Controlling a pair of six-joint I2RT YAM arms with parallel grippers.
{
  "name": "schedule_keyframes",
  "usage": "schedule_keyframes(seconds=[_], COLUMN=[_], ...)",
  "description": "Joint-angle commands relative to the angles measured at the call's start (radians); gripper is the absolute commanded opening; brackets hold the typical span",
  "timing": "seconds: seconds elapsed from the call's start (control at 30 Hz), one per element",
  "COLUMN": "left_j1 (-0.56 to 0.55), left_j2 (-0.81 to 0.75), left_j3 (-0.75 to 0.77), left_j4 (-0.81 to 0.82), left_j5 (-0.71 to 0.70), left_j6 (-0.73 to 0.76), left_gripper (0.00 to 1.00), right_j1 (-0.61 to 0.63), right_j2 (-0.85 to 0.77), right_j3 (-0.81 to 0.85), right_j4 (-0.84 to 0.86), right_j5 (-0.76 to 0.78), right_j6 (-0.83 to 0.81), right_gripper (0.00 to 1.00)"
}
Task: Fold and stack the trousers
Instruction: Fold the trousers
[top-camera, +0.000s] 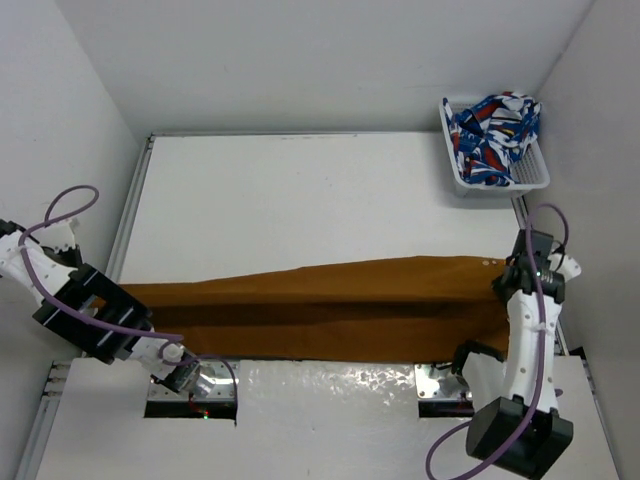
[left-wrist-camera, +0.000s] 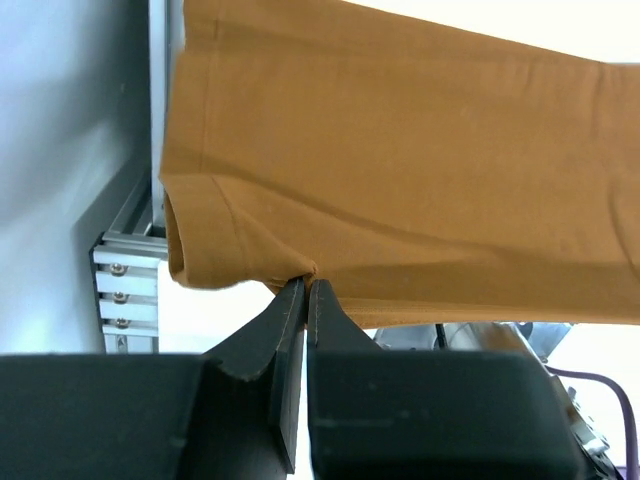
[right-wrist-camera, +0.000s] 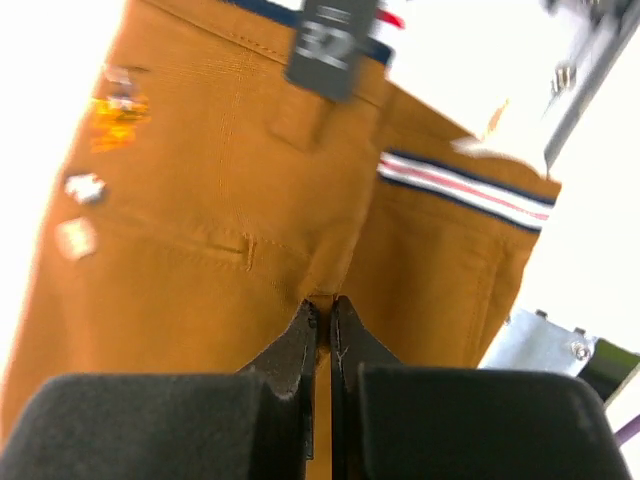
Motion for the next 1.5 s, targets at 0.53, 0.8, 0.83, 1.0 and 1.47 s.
schedule_keyframes(seconds=[0.53,0.8,0.83,1.0,1.47], left_j1=[0.042,0.063,0.061,-0.047,-0.409], left_j2=[0.024,0.075,0.071,0.031,0.1], left_j3=[-0.18,-0.084,-0.038,-0.049,-0.439], left_j4=[0.258,0.176,0.138,0.086,0.647], left_j5=[-0.255,-0.268,-0.184,-0.034,-0.239], left_j6=[0.132,0.134,0.145,0.162,-0.028], left_gripper=[0.14,0.61,0.61,0.47,0.41], right_j1=[-0.017,-0.017,-0.017,0.015,0.231], right_j2=[-0.158,-0.017,-0.02,-0.019,0.553], right_j3=[-0.081,0.132,0.173,0.198,0.009], right_j4=[-0.234,-0.196,-0.153,0.073,0.381], right_j5=[0.133,0.273,0.233,0.055,-0.088], right_j6=[0.014,-0.052,-0.099,-0.288,-0.213], right_gripper=[0.29,0.75,0.72,0.43,0.33])
